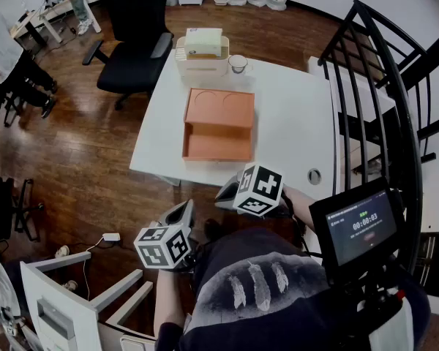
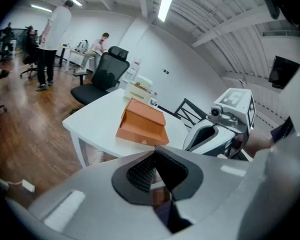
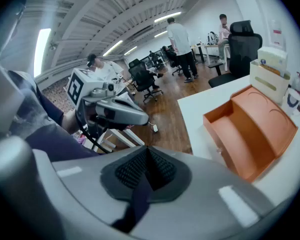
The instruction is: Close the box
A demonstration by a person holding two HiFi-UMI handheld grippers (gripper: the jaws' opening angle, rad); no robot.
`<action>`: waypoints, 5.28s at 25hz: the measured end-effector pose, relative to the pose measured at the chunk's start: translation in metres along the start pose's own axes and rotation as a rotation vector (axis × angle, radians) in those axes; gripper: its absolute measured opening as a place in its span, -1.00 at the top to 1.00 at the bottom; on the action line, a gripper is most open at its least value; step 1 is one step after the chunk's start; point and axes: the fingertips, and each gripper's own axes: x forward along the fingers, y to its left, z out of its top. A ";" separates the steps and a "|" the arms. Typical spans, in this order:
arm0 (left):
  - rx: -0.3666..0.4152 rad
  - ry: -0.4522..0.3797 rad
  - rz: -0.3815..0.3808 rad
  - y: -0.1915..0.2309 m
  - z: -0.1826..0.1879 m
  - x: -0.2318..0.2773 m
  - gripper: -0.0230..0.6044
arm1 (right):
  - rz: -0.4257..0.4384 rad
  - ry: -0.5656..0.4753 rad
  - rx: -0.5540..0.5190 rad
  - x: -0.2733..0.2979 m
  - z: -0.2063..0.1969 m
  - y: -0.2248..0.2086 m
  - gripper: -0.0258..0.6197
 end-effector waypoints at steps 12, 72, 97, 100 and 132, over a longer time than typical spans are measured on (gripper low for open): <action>0.276 0.129 -0.123 -0.014 0.067 0.031 0.88 | -0.058 0.241 -0.020 -0.030 -0.002 -0.035 0.91; 0.209 0.703 0.098 0.031 -0.004 0.156 0.88 | -0.404 0.492 -0.594 -0.042 0.097 -0.453 0.91; 0.086 0.691 0.211 0.092 -0.030 0.215 0.88 | -0.358 0.568 -0.435 0.017 0.073 -0.503 0.91; 0.074 0.692 0.224 0.096 -0.036 0.218 0.88 | -0.346 0.578 -0.464 0.017 0.075 -0.501 0.91; -0.016 0.664 0.156 0.094 -0.016 0.221 0.88 | -0.316 0.627 -0.441 0.019 0.075 -0.491 0.91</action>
